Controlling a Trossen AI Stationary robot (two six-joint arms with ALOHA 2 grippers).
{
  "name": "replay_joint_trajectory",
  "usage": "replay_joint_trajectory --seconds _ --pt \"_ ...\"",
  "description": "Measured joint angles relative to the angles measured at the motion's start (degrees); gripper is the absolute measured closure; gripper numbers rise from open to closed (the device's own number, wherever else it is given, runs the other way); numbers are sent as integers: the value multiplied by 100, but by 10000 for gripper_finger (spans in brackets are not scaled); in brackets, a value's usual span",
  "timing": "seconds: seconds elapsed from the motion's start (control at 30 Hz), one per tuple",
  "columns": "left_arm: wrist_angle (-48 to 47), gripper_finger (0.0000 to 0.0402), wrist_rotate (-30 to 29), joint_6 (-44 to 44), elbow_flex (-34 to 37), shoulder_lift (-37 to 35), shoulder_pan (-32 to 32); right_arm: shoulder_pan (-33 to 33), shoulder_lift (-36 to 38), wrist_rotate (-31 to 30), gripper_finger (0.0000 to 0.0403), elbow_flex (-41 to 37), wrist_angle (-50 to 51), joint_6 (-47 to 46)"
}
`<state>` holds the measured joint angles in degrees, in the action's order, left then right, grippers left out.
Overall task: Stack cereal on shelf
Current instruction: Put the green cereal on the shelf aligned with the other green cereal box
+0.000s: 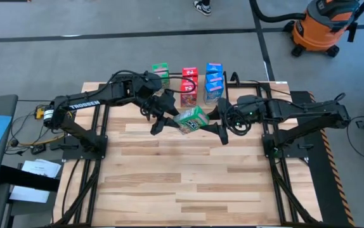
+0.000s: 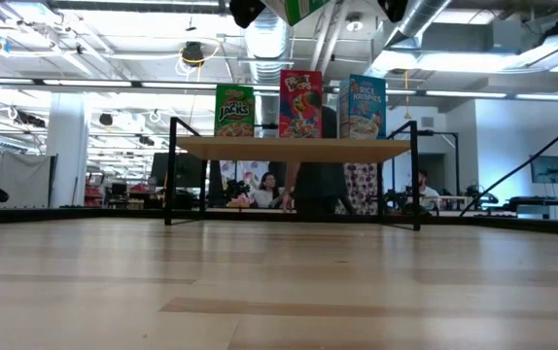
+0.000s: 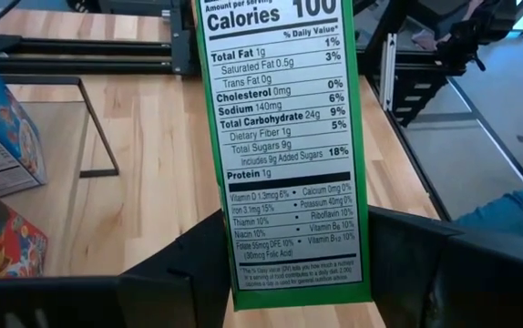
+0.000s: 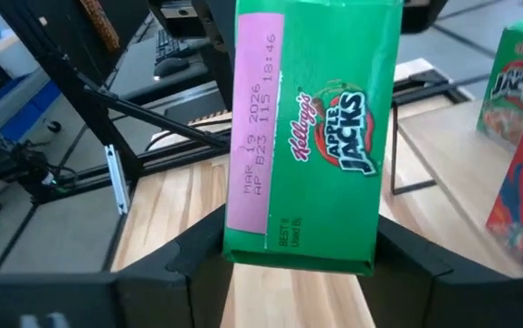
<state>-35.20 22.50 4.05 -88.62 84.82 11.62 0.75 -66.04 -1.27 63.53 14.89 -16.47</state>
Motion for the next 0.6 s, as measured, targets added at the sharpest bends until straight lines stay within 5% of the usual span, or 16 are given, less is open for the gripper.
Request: replay_joint_trajectory --seconds 0.6 --pt "-356 214 -323 66 0 -191 131 -92 227 -55 137 -6 -59 350"
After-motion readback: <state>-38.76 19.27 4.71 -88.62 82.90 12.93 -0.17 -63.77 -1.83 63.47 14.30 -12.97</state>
